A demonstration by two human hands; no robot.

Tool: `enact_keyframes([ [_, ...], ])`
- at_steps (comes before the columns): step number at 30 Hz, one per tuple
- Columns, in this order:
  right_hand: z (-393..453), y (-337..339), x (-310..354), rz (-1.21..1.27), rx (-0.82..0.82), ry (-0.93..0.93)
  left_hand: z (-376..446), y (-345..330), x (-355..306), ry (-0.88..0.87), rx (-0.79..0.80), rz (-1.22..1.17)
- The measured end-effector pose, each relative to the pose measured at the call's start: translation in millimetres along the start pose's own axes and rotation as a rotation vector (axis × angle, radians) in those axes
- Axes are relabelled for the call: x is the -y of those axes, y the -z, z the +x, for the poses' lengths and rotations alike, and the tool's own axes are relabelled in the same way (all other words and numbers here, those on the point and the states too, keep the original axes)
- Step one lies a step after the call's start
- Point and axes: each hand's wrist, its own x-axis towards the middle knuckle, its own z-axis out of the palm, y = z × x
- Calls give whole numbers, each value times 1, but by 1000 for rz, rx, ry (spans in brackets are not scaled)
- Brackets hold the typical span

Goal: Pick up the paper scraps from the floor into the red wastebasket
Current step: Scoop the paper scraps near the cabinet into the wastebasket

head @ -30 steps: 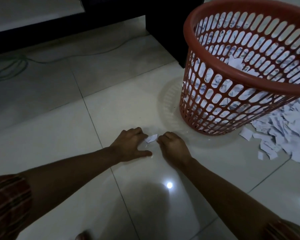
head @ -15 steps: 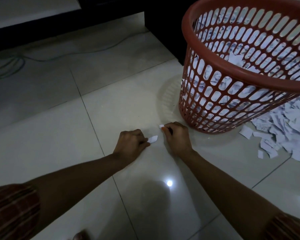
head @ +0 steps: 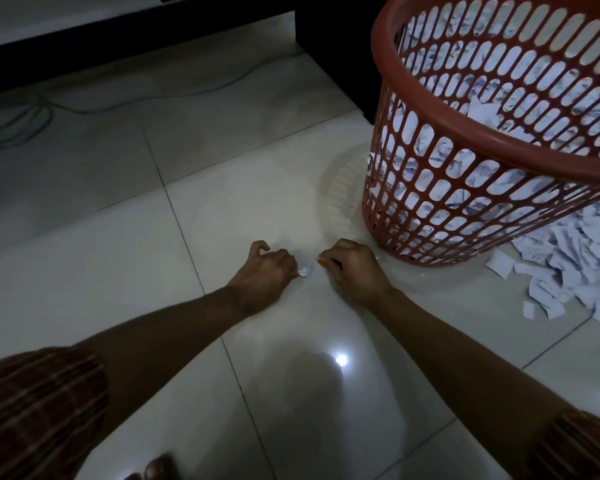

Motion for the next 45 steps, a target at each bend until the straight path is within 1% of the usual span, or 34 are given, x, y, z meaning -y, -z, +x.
enact_keyframes([
  [4,-23,1,2,0,-42,53,2,-1,2,7,26,-67],
  [8,-36,-4,4,-54,-71,66,4,0,1,72,42,-136],
  [11,-40,-8,8,-131,-114,118,4,0,1,103,35,-157],
  [15,-33,-14,6,-319,-84,218,5,1,2,130,59,-174],
  [18,-26,-18,10,-360,-61,146,3,4,2,160,63,-194],
  [21,-16,-18,20,-218,-158,-53,-4,7,6,212,67,-207],
  [23,-5,-17,20,-116,-171,-199,-10,9,10,232,70,-198],
  [25,4,-18,16,-64,-155,-228,-14,12,14,265,74,-206],
  [27,11,-17,12,-34,-131,-197,-17,14,15,291,80,-229],
  [32,25,-15,15,19,-84,-140,-18,15,13,278,96,-207],
  [36,19,-17,19,-10,35,49,-16,14,13,275,91,-209],
  [40,-2,-13,18,-18,21,147,-16,13,14,277,116,-221],
  [45,-19,-23,21,-180,-47,209,-15,13,15,271,96,-228],
])
